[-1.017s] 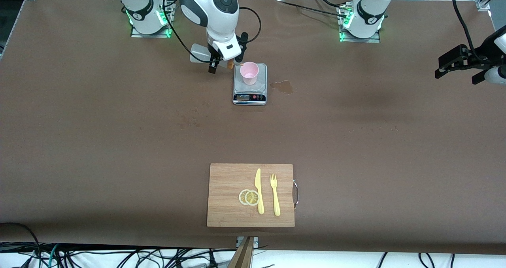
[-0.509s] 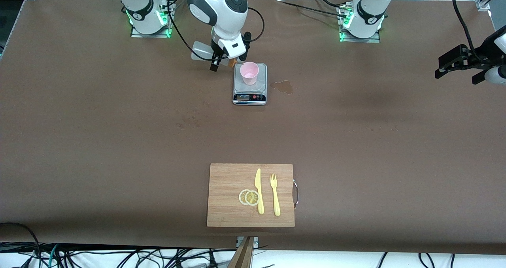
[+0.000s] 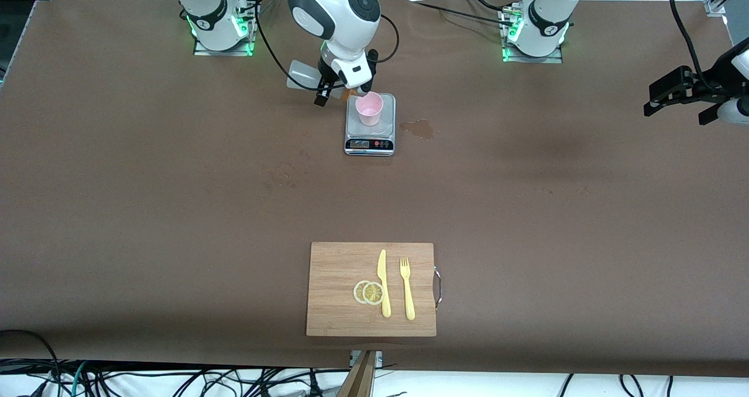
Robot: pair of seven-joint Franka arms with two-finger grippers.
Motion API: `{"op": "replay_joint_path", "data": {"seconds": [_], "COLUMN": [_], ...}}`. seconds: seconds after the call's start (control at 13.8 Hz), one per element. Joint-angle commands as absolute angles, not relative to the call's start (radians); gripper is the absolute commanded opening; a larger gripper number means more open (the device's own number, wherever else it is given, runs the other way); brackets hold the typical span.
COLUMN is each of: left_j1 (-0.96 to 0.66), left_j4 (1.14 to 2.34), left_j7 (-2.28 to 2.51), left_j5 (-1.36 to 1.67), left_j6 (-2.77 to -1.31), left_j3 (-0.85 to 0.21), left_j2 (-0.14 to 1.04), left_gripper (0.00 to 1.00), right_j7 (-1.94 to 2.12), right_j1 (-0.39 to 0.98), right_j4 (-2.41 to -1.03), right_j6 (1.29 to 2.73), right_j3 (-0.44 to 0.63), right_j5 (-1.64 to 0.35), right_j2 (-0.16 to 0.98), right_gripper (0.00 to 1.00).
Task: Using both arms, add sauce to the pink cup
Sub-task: 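Tilt the bottle nozzle down into the pink cup with the right gripper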
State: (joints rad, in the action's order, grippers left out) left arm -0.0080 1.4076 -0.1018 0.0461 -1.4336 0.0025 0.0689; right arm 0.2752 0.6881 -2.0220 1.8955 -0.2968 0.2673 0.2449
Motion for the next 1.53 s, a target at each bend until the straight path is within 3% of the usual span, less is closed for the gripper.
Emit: {"op": "replay_joint_path", "data": {"seconds": [0.0,0.8,1.24,1.45], "left_j1": [-0.003,-0.002,0.011,0.011], "left_j4": [1.376,1.374,1.371,1.371], "left_j7": [-0.100,-0.101,-0.101,-0.100], "left_j5": [0.064,0.060,0.060,0.060], "left_j6": [-1.407,-1.405,-1.407,-1.407], "left_j3": [0.005,0.003,0.005,0.002], "left_j2": [0.080,0.080,0.080,0.080], "left_gripper": [1.00,1.00,1.00,1.00], "right_j7": [0.253,0.333,0.671,0.831], "right_j1": [0.698,0.644,0.431,0.330], "right_j4": [-1.980,-1.936,-1.925,-1.907], "right_j6": [1.842,1.809,1.813,1.813], "right_j3": [-0.302,-0.302,-0.298,-0.285], "right_j5": [0.291,0.273,0.085,0.016], "right_j2": [0.262,0.219,0.109,0.109], "right_gripper": [0.08,0.09,0.09,0.09]}}
